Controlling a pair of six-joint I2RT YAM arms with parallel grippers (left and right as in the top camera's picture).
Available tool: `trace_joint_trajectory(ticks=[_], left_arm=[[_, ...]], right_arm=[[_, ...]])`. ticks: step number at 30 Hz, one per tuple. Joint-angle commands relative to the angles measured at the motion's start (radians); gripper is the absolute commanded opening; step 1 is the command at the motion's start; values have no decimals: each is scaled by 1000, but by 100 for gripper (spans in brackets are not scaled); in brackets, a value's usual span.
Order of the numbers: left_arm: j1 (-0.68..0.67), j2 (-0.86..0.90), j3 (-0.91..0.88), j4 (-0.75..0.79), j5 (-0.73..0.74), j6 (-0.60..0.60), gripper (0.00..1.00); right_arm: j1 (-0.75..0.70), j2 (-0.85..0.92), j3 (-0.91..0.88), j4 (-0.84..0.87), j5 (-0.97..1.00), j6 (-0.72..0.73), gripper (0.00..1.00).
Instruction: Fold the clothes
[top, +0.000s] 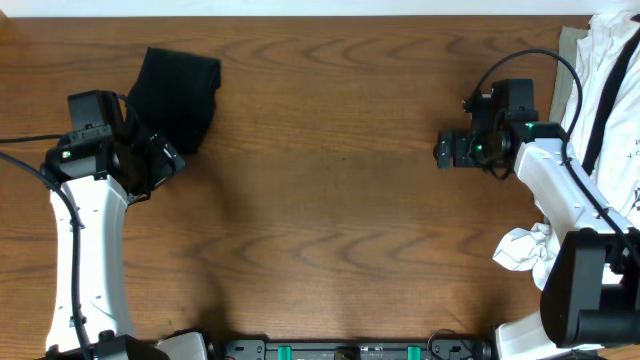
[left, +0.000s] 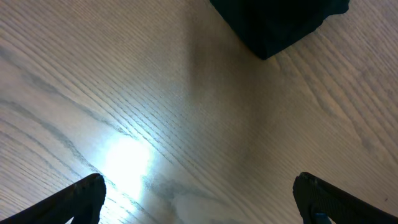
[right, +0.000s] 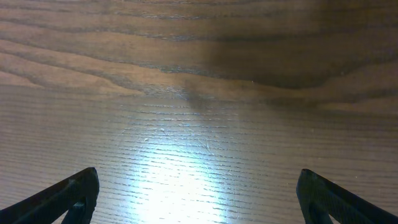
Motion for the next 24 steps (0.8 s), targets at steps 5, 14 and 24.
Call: trace_joint_trajectory(ticks=[5,14,24], left_arm=[[0,-5,4,-5,-12,13,98],[0,-5,4,-5,-12,13,98],[0,-5,4,-5,-13,13,98]], right_arm=[[-3,-19,-4,-2,5,-4,99],[-2,-109,-4,-4,5,-4,99],[-2,-441,-4,-4,5,-4,99]])
